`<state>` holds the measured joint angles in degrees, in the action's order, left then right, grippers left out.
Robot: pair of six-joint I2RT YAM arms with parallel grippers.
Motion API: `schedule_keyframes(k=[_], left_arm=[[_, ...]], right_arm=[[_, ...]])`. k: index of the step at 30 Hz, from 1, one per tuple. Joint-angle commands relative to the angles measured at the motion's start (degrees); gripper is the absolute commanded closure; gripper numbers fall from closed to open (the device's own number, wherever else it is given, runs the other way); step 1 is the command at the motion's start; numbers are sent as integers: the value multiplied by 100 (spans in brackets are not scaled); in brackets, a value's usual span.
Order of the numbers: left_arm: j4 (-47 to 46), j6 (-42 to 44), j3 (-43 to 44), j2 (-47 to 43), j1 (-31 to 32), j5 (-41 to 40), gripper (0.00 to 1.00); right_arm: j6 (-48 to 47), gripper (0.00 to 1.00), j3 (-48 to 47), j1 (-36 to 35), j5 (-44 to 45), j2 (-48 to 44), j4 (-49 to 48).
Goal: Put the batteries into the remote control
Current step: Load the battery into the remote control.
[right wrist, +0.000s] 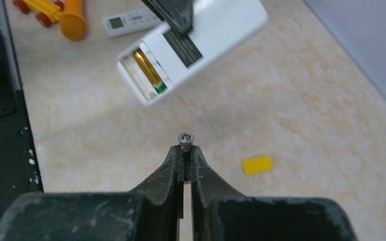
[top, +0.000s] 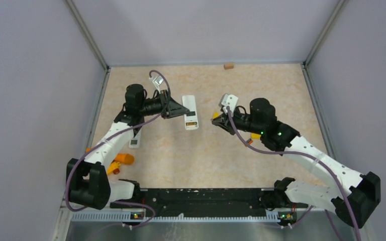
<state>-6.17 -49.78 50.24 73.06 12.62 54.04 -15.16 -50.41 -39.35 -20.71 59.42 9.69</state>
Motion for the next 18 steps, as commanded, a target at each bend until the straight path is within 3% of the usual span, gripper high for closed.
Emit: schedule_keyframes(k=[1,6,18], left_arm=[[-381,196,183,31,187,500,100],[-380,203,279,118,397,732,100],[-323,46,271,230,434,1218,100]], right_arm=[[256,100,-325,-485,-375,107,-686],[88,100,-396,-883,-658,313,-1088],[-520,100,-552,-1147,-1038,532,-987]])
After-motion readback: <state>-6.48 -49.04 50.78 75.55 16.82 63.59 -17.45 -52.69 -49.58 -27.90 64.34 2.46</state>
